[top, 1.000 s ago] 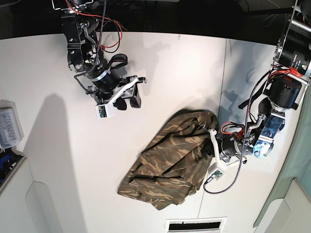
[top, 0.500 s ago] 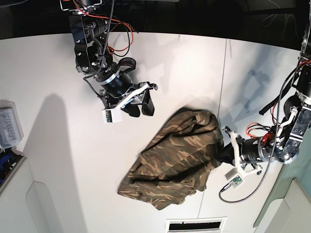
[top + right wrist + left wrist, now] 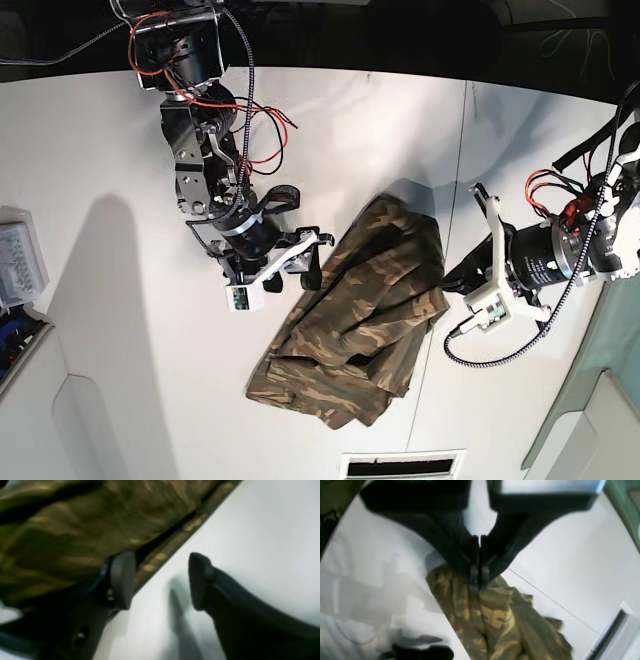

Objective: Layout the t-shirt on the table in an organized manner, then fold the t-shirt properly
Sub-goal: 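Grasp the shirt with the right gripper and drag it aside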

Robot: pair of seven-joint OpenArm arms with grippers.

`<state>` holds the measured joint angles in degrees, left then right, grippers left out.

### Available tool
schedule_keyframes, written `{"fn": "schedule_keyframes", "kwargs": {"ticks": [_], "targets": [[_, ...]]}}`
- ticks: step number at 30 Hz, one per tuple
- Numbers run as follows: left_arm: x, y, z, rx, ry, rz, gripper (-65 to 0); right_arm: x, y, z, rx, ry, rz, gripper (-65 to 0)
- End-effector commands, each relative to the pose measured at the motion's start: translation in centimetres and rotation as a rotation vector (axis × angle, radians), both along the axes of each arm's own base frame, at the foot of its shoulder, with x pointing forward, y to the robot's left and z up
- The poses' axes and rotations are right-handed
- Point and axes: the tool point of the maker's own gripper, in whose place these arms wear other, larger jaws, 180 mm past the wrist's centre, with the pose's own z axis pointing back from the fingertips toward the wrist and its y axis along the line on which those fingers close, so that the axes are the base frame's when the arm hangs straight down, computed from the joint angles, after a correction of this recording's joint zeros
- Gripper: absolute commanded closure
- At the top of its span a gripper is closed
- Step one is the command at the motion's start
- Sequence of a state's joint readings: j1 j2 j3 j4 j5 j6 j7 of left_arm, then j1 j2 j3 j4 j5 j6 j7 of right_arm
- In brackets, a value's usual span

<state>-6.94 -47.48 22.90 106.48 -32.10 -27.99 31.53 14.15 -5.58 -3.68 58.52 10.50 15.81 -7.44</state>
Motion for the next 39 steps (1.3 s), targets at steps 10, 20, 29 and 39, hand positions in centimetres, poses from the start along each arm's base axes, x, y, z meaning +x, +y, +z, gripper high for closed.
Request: {"fn": "schedule_keyframes", "kwargs": {"ticks": [10, 20, 29, 39], "targets": [[-2.7, -0.7, -0.3, -0.044, 0.020, -0.010, 0.0, 2.0, 5.5, 1.5, 0.147, -0.046, 0.130, -38.4], [-2.7, -1.1, -0.1, -0.055, 0.010, -0.016, 0.0, 1.8, 7.7, 1.4, 0.115, -0.095, 0.220, 0.0], [-0.3, 1.5, 1.4, -0.014, -0.080, 0.104, 0.0, 3.1, 6.8, 8.0, 0.113, -0.294, 0.253, 0.0], [1.1, 2.2, 8.3, -0.086, -0.235, 0.141, 0.0, -3.4, -4.2, 16.9, 0.014, -0.530, 0.102, 0.0]]}}
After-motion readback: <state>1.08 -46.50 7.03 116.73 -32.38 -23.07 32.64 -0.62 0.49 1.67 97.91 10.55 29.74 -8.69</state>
